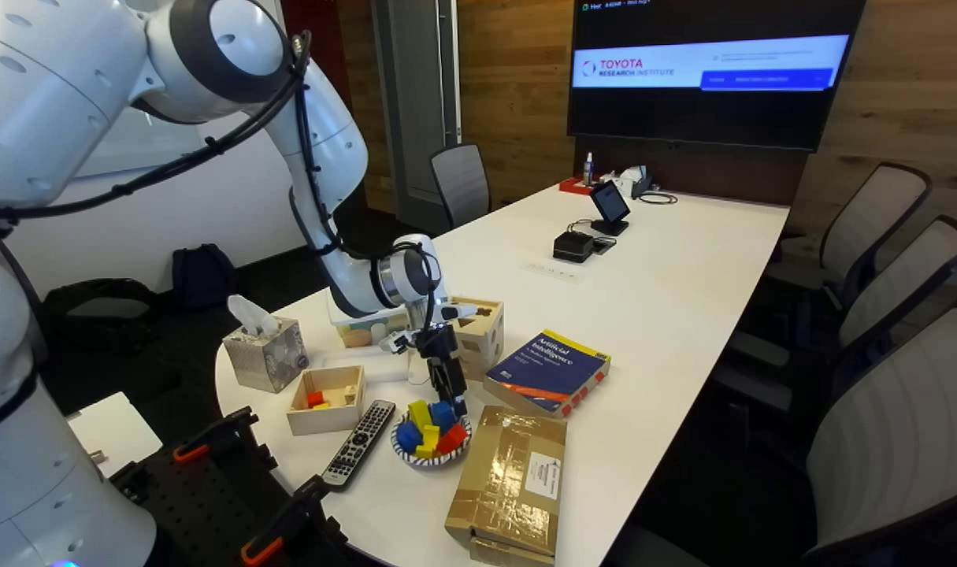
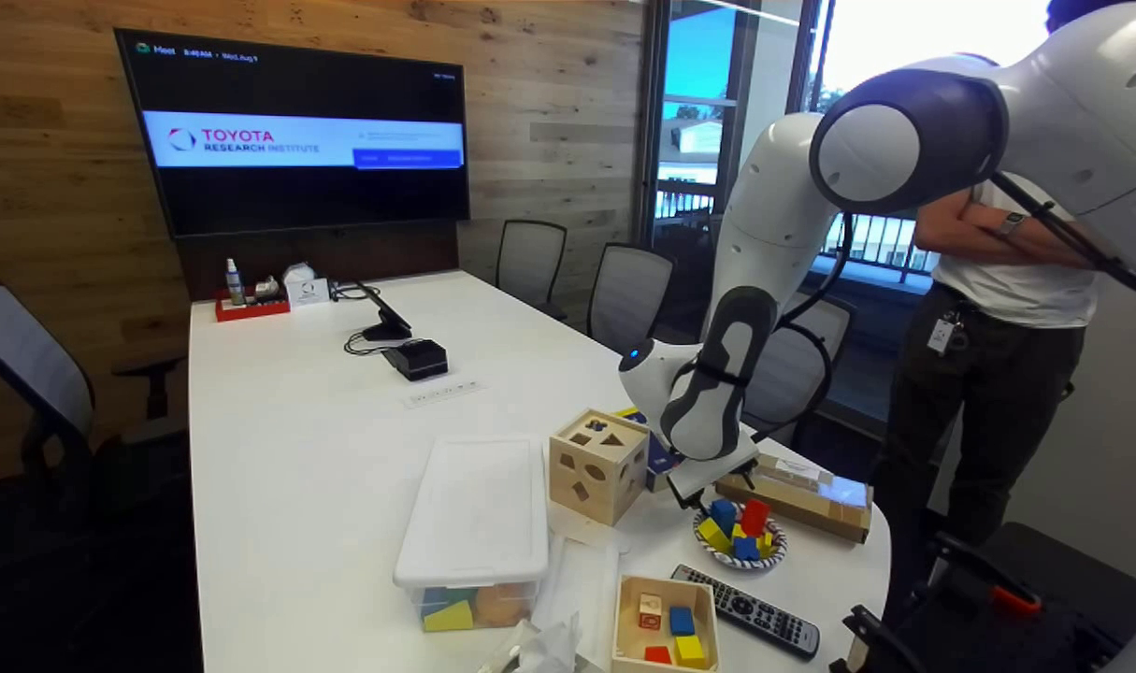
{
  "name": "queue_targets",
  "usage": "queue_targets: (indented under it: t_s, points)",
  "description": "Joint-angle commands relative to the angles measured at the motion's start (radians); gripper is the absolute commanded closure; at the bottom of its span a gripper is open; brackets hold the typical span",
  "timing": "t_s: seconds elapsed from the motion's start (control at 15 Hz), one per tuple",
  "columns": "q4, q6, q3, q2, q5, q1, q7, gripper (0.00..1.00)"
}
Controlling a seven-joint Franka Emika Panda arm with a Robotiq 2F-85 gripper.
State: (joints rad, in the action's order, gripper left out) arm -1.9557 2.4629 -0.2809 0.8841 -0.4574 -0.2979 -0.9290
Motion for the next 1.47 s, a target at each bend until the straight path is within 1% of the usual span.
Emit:
queue_targets:
  t_s: [0.0,0.27,0.53,1.07,1.4]
  points:
    - [-0.045,0.032,-0.009,-0.047,-0.001,-0.007,0.017,0.0]
    - [-0.093,0.072,-0.016,-0.116,-0.01,-0.01,0.025,0.0]
    - [-0.104,0.085,-0.019,-0.139,-0.013,-0.012,0.02,0.0]
    - [-0.03,0.02,-0.009,-0.07,0.008,-0.013,0.016,0.0]
    - [-0.005,0.002,-0.009,-0.044,0.01,-0.015,0.015,0.0]
